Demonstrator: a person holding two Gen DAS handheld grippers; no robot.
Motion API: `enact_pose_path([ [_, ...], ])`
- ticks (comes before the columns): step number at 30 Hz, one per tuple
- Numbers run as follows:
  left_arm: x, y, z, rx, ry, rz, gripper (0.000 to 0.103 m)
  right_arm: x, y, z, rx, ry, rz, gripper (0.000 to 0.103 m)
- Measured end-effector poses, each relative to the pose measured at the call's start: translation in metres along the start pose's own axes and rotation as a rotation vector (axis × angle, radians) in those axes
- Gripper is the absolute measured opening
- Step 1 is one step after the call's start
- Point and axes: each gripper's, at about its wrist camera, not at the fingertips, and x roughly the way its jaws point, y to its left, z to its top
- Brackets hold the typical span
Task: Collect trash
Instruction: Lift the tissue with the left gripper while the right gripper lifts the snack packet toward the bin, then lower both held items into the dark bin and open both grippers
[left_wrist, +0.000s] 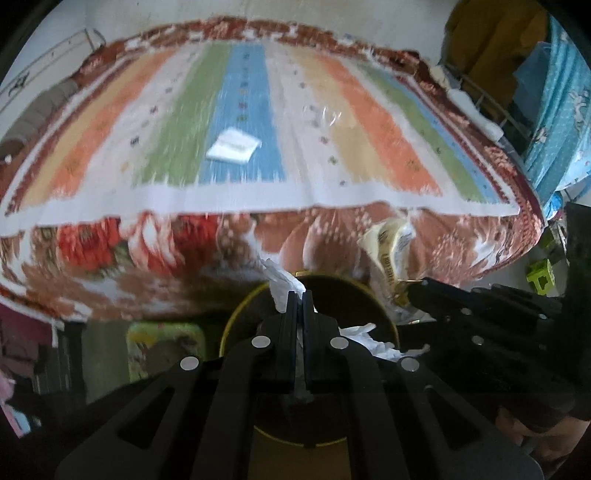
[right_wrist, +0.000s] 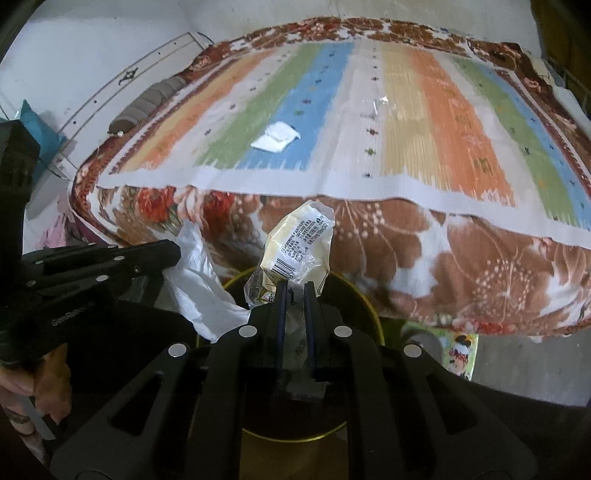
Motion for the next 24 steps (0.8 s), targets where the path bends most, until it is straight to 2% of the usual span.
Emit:
enact_pose_path([
  [6, 0.019, 0.003, -0.01, -0.021, 0.069, 0.035, 0.002, 0.011, 0.006, -0.007, -0.008, 0.052, 0.02, 0.009],
  [11, 0.031, 0.008, -0.014, -0.042, 0.119, 0.066, 0.002, 0.019, 0.007, -0.008, -0.016, 0.082, 0.0, 0.01],
  [17, 0.047, 0.011, -0.022, -0.07, 0.169, 0.11, 0.002, 0.048, 0.003, -0.017, 0.014, 0.207, -0.012, 0.01],
  [24, 0.063, 0.011, -0.028, -0.071, 0.219, 0.138, 0.002, 0.067, 0.0, -0.025, 0.039, 0.273, -0.026, 0.011],
])
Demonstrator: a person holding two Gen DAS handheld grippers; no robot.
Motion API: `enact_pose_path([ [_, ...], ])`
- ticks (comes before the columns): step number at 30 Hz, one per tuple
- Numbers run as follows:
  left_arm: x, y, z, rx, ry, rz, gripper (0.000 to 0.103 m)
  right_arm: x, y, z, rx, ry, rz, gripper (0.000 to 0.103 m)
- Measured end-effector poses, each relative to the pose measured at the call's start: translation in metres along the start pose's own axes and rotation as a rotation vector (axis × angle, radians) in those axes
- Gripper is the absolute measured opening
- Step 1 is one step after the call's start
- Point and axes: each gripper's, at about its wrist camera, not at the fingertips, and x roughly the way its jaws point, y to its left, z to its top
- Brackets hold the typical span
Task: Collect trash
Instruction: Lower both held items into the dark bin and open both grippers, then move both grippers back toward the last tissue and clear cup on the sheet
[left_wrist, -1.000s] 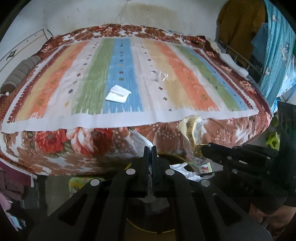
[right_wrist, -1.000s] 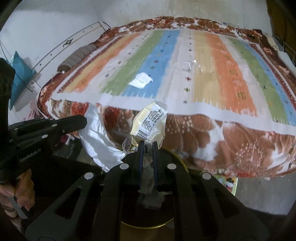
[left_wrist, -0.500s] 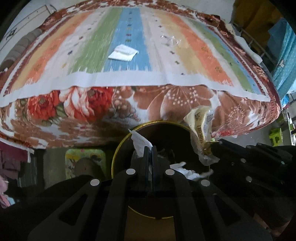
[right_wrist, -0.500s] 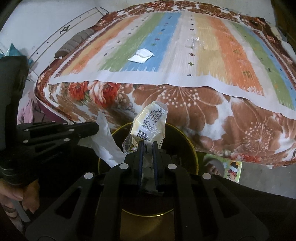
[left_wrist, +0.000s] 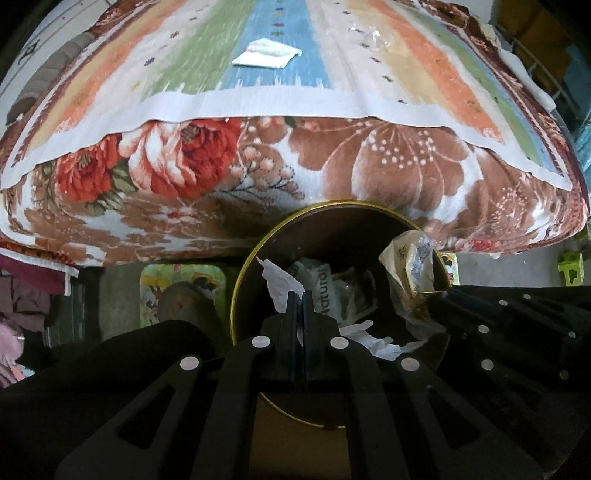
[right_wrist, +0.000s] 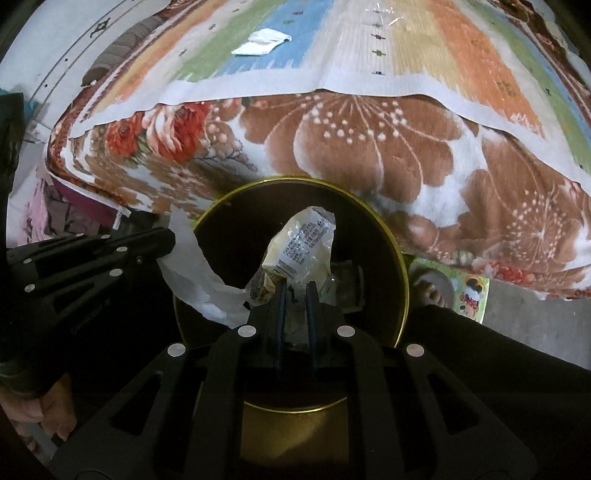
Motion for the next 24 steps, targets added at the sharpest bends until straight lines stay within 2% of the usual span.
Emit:
enact_pose_path([
  [4, 0.006, 0.003, 0.002, -0.021, 0.022, -0.01, 0.002, 0.006, -0.006, 0.002, 0.029, 0.02, -0.002, 0.011],
  [6, 0.006, 0.005, 0.004, -0.037, 0.024, -0.021, 0.01, 0.009, -0.01, 0.003, 0.05, 0.024, -0.012, 0.016],
  [8, 0.004, 0.011, 0.005, -0.075, 0.017, -0.046, 0.045, 0.011, -0.015, 0.004, 0.076, 0.027, -0.021, 0.043],
  [9, 0.001, 0.014, 0.007, -0.092, 0.003, -0.051, 0.048, 0.01, -0.017, 0.005, 0.085, 0.026, -0.016, 0.045],
  [15, -0.016, 0.027, 0.011, -0.155, -0.052, -0.094, 0.055, 0.001, -0.022, 0.014, 0.114, -0.001, 0.011, 0.051],
  [18, -0.025, 0.032, 0.02, -0.169, -0.073, -0.103, 0.056, -0.01, -0.02, 0.024, 0.09, -0.041, 0.003, 0.059],
  [20, -0.033, 0.035, 0.028, -0.164, -0.085, -0.142, 0.057, -0.021, -0.018, 0.033, 0.063, -0.086, -0.009, 0.063],
  [22, -0.041, 0.033, 0.037, -0.134, -0.097, -0.177, 0.065, -0.031, -0.016, 0.042, 0.044, -0.122, -0.019, 0.065],
  [24, -0.047, 0.032, 0.045, -0.117, -0.12, -0.156, 0.068, -0.036, -0.018, 0.049, 0.043, -0.136, -0.017, 0.066],
])
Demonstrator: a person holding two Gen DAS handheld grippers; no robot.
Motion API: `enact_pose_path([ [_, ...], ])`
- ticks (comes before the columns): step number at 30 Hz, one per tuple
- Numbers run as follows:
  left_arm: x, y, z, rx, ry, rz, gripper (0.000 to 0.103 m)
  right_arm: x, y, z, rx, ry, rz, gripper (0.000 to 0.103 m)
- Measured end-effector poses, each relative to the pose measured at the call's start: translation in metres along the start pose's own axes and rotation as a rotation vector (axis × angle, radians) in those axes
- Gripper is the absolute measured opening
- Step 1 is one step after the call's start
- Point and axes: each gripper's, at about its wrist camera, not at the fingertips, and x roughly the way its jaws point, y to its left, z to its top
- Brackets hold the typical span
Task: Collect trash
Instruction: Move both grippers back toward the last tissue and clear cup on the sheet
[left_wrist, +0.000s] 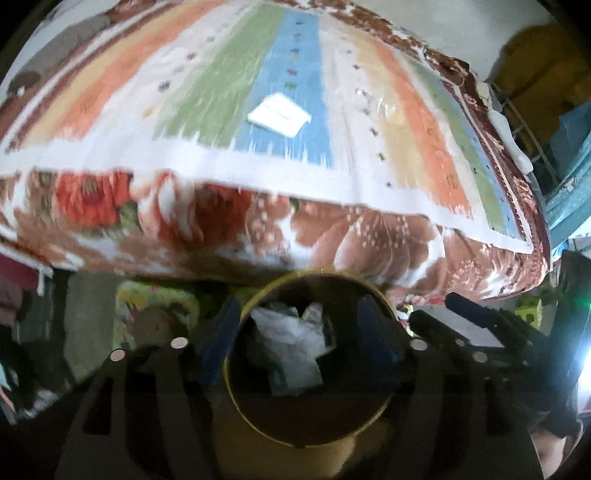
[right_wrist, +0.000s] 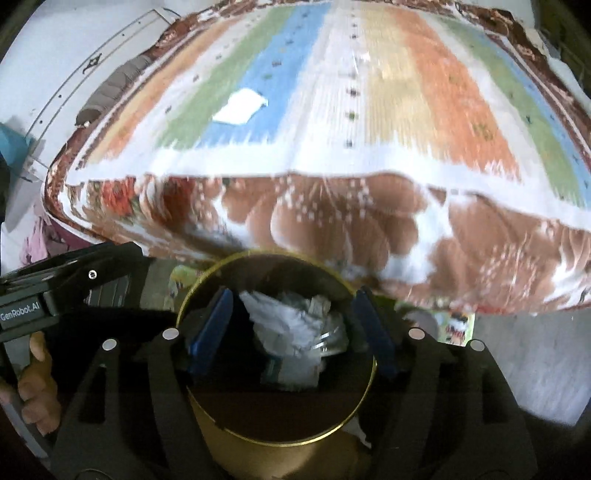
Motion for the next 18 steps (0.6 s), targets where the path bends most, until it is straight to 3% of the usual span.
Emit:
enact_pose_path([
  [2, -0.001, 0.002, 0.006, -0.009, -0.009, 0.013, 0.069, -0.002, -0.002, 0.01, 0.004, -0.008, 0.0, 0.068],
  [6, -0.003, 0.008, 0.022, -0.061, -0.014, -0.033, 0.07, -0.003, -0.003, 0.03, -0.016, -0.009, -0.008, 0.079],
  [11, -0.012, 0.012, 0.051, -0.08, -0.064, -0.075, 0.087, -0.004, -0.011, 0.06, -0.023, -0.04, -0.057, 0.083],
  [14, -0.007, 0.011, 0.067, -0.071, -0.071, -0.056, 0.094, -0.007, -0.014, 0.078, -0.028, -0.081, -0.044, 0.093],
  [18, 0.002, 0.017, 0.086, -0.119, -0.083, -0.056, 0.097, -0.007, -0.02, 0.098, 0.003, -0.112, -0.007, 0.094],
])
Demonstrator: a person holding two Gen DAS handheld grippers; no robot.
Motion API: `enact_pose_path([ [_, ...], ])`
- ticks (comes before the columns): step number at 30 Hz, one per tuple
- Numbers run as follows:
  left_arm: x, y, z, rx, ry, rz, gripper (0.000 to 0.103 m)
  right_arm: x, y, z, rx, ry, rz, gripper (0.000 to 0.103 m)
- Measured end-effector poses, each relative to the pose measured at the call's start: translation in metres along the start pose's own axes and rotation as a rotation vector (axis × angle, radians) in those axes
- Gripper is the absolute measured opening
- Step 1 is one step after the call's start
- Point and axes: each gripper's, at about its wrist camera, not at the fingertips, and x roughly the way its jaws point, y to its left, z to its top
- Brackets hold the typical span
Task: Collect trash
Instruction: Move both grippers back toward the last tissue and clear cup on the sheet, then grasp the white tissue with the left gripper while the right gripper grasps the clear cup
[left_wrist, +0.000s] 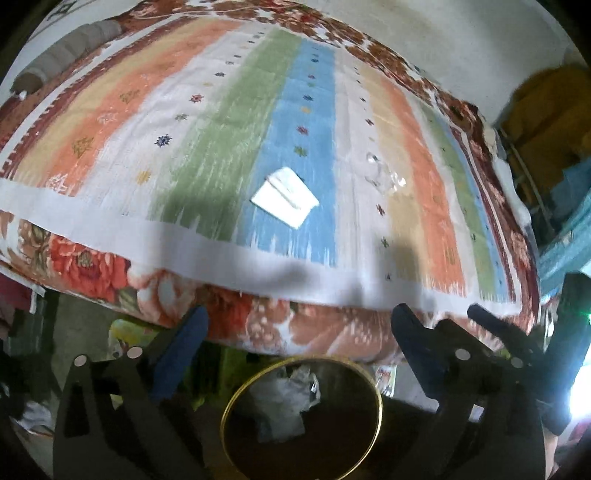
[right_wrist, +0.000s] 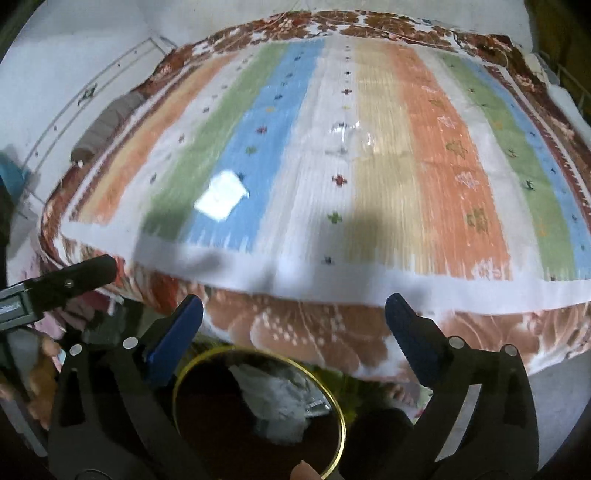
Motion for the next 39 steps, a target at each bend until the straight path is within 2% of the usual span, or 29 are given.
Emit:
enact_pose_path([
  [6, 0.018, 0.006, 0.03, -0.082, -0.024, 0.022, 0.097, 0.014, -0.011, 0.024, -0.001, -0.012, -0.036, 0.094],
  [10, 0.038, 0.008, 0.042, -0.092, 0.011, 0.021, 0.097, 0.023, -0.024, 0.039, 0.022, -0.02, -0.052, 0.094],
  [17, 0.063, 0.019, 0.06, -0.18, 0.032, 0.011, 0.097, 0.036, -0.034, 0.064, 0.026, -0.064, -0.053, 0.094],
  [20, 0.074, 0.02, 0.065, -0.173, 0.041, 0.017, 0.097, 0.042, -0.037, 0.076, 0.028, -0.084, -0.064, 0.094],
  [25, 0.09, 0.015, 0.077, -0.13, 0.054, 0.075, 0.097, 0.057, -0.041, 0.094, 0.028, -0.093, -0.099, 0.094],
  [28, 0.09, 0.019, 0.082, -0.177, 0.022, 0.09, 0.097, 0.066, -0.043, 0.105, 0.027, -0.098, -0.106, 0.094],
  [31, 0.096, 0.019, 0.085, -0.222, 0.022, 0.088, 0.097, 0.075, -0.042, 0.12, 0.01, -0.111, -0.13, 0.093],
  [36, 0.117, 0.023, 0.082, -0.294, 0.077, 0.161, 0.097, 0.093, -0.044, 0.14, -0.005, -0.109, -0.155, 0.088],
  [39, 0.125, 0.028, 0.082, -0.326, 0.071, 0.204, 0.097, 0.109, -0.049, 0.15, -0.007, -0.101, -0.175, 0.085],
])
